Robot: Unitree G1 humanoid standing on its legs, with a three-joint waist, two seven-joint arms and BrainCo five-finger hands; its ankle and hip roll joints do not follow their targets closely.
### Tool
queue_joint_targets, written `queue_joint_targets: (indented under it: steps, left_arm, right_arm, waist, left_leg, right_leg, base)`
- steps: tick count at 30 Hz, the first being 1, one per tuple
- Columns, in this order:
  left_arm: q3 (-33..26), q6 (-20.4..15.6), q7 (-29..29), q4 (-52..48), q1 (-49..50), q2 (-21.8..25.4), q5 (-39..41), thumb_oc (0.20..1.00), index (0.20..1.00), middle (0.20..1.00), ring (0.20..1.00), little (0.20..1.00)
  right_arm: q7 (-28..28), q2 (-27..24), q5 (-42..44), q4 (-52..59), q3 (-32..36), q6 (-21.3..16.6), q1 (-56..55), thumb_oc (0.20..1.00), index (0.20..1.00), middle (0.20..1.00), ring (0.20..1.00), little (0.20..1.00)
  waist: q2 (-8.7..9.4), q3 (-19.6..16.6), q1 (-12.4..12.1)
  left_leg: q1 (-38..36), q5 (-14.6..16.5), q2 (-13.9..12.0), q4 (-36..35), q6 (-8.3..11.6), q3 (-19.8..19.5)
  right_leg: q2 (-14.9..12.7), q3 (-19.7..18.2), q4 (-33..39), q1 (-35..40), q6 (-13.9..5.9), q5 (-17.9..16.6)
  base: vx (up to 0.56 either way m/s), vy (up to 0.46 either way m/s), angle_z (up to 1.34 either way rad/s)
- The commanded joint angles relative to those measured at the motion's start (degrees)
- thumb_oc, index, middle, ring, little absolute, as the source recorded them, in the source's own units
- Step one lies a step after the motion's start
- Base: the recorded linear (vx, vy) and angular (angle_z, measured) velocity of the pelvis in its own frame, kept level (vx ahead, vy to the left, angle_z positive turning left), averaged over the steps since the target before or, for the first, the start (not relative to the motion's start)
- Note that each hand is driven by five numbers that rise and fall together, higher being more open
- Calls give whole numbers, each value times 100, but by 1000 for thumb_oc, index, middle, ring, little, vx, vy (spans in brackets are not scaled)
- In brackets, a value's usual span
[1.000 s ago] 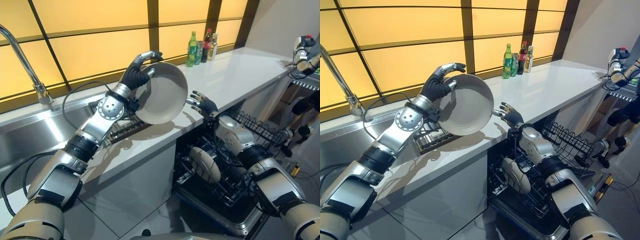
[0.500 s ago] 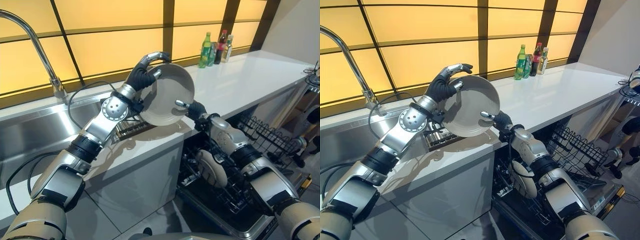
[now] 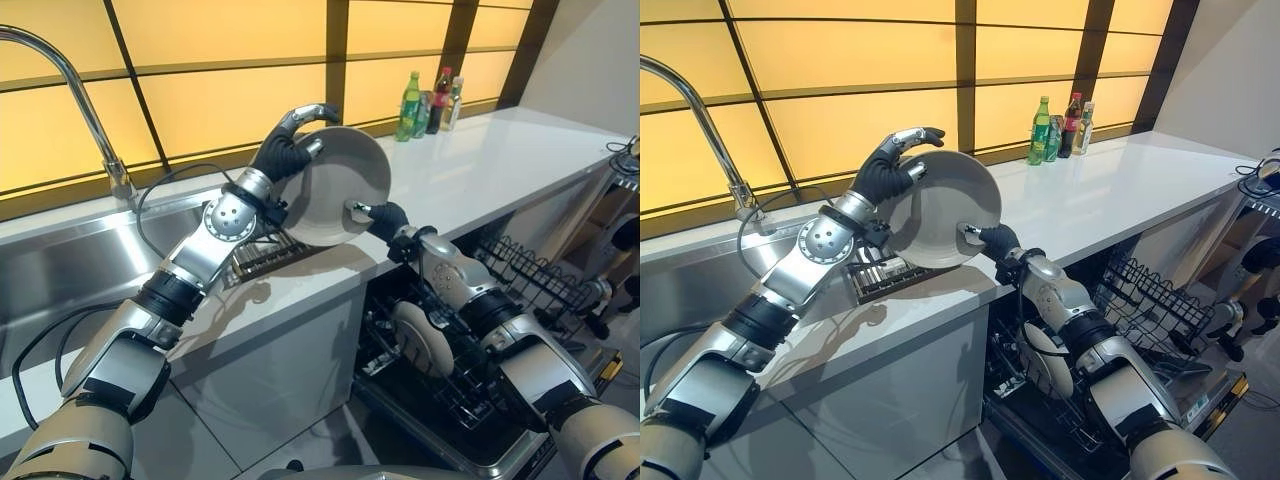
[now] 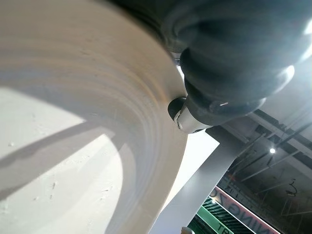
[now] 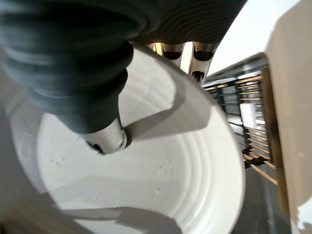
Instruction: Pick up plates and place into dishwasher.
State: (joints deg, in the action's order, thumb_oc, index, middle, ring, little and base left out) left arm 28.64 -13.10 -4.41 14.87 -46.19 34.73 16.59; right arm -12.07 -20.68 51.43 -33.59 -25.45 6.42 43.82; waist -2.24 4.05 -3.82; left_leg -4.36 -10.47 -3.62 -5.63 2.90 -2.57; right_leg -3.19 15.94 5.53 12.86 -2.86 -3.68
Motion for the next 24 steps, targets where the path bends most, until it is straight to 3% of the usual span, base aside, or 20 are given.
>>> queue_joint_targets:
  steps: [1,12,13,14,15,24]
  left_arm:
    - [43,-282,-28,178,-518,-159,97,200,200,200,200,200]
    - [12,-205,-96,309,-501,-118,94,200,200,200,200,200]
    - [-41,-87,-70,364,-455,-69,92,457,457,457,457,457]
    - [-54,-82,-72,382,-440,-62,88,831,831,831,831,831]
    - [-129,-23,-112,444,-343,-3,-27,1000,1000,1000,1000,1000]
    - [-764,172,-233,826,202,631,-45,1000,1000,1000,1000,1000]
  right_arm:
    - [245,30,206,321,204,-532,674,200,200,200,200,200]
    - [218,-22,75,434,304,-818,571,200,200,200,200,200]
    - [232,-85,10,495,344,-838,509,200,200,200,200,200]
    - [234,-100,5,508,352,-836,498,200,200,200,200,200]
    - [198,-182,-48,578,430,-890,392,200,200,200,200,200]
    - [30,-793,-302,995,906,-952,-293,200,200,200,200,200]
  waist:
    - [152,59,-110]
    - [153,51,-58]
    - [159,51,-44]
    - [161,50,-42]
    - [166,54,-19]
    - [172,67,113]
  left_leg:
    - [-564,1257,612,63,-180,188]
    - [-573,1268,595,63,-179,234]
    - [-580,1270,590,63,-179,244]
    - [-579,1270,589,63,-179,247]
    - [-581,1272,578,63,-176,274]
    - [-566,1280,539,63,-165,400]
  right_leg:
    - [-118,-170,-53,-117,-164,424]
    - [-116,-206,-53,-138,-176,418]
    - [-114,-217,-53,-140,-183,414]
    - [-114,-221,-53,-142,-184,414]
    - [-113,-235,-53,-146,-194,417]
    - [-92,-339,-53,-204,-235,403]
  base:
    - [0,0,0]
    - [0,0,0]
    - [0,0,0]
    - [0,0,0]
    - [0,0,0]
    - [-16,-7,-3]
